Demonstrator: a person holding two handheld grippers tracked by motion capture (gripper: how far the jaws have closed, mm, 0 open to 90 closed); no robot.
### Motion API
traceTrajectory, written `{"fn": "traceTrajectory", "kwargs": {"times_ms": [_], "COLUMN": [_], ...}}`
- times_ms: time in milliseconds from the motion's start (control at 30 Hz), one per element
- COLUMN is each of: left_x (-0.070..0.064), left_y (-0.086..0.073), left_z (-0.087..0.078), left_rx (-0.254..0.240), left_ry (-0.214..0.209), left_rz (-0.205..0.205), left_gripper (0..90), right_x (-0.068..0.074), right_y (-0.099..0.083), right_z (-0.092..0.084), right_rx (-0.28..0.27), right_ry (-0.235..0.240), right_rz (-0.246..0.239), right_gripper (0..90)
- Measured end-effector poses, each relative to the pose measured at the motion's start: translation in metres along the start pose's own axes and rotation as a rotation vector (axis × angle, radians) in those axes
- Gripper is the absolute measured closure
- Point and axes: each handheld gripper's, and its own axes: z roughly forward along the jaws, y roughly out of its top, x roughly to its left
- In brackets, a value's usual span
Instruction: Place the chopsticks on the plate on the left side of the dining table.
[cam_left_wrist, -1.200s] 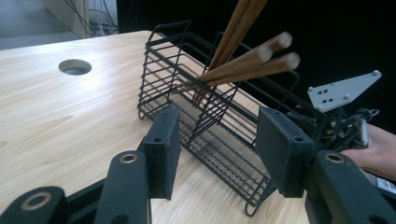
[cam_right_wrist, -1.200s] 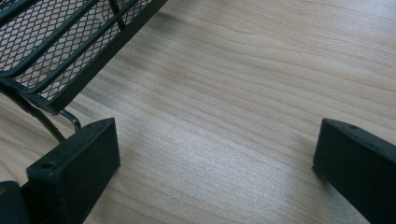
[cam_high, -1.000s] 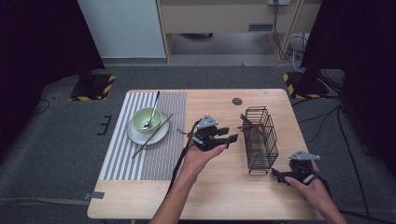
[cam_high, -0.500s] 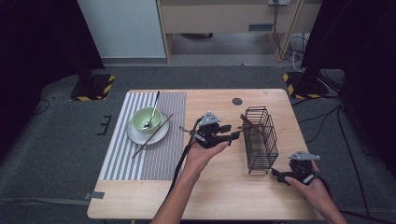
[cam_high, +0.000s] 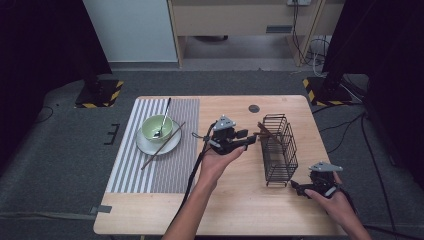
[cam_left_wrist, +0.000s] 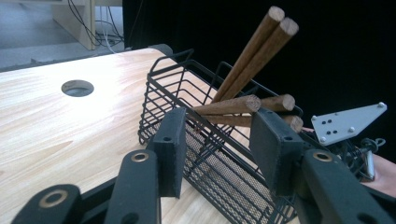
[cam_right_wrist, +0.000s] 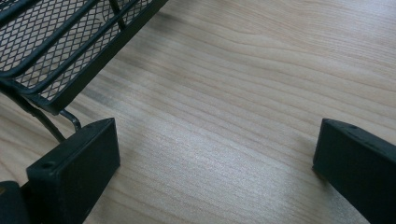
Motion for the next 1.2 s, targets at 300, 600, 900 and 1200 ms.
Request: {"fn": "traceTrajectory", "kwargs": {"times_ms": [300,600,900,1200], "left_x": [0.002,-0.003,-0.008,-0.01], "left_y": [0.006,0.013,0.019,0.02], "left_z": [0.004,0.009,0.014,0.02], "left_rx": [0.008,0.027,0.032,0.046], "left_ry": [0.043,0.071,0.084,0.095], "left_rz": [-0.004,0.02,0.034,0.035], "left_gripper": [59.3,60.4,62.2,65.0], "right_x": [0.0,0.0,0.0,0.0], "right_y": [0.0,0.0,0.0,0.0], "right_z": [0.0,0.0,0.0,0.0], "right_rx": [0.0,0.0,0.0,0.0], "right_ry": [0.0,0.0,0.0,-0.001], "right_rz": [0.0,0.0,0.0,0.0], "right_gripper": [0.6,0.6,0.6,0.6]}}
